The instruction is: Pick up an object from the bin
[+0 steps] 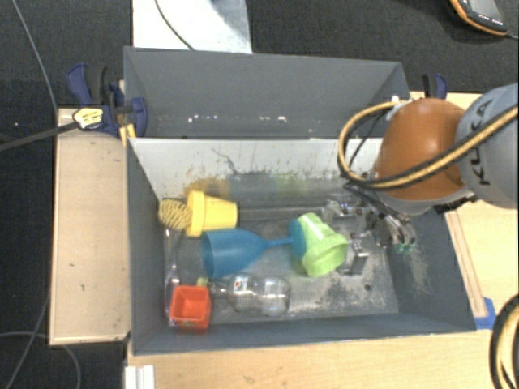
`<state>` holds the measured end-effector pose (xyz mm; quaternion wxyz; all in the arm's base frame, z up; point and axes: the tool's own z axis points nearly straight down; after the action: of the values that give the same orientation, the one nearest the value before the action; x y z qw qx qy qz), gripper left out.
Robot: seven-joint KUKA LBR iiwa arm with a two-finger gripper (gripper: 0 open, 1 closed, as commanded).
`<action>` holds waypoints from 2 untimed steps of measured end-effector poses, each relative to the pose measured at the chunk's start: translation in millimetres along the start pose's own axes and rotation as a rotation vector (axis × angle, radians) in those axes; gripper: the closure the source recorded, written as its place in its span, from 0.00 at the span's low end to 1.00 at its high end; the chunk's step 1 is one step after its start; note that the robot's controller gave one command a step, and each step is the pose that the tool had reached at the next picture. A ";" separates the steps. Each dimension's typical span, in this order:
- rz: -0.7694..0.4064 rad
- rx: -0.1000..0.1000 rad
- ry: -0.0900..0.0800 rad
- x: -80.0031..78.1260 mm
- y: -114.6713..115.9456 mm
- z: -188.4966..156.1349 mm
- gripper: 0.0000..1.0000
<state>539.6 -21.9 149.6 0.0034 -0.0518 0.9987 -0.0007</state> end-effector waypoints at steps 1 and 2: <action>0.147 0.001 -0.006 -3.2 25.8 5.4 1.00; 0.146 0.001 -0.006 -3.2 25.8 5.4 1.00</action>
Offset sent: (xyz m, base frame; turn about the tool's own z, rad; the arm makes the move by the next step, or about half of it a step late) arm 0.0000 0.0000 0.0000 0.0000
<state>540.2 4.1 144.2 0.0062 0.0214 0.9998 -0.0007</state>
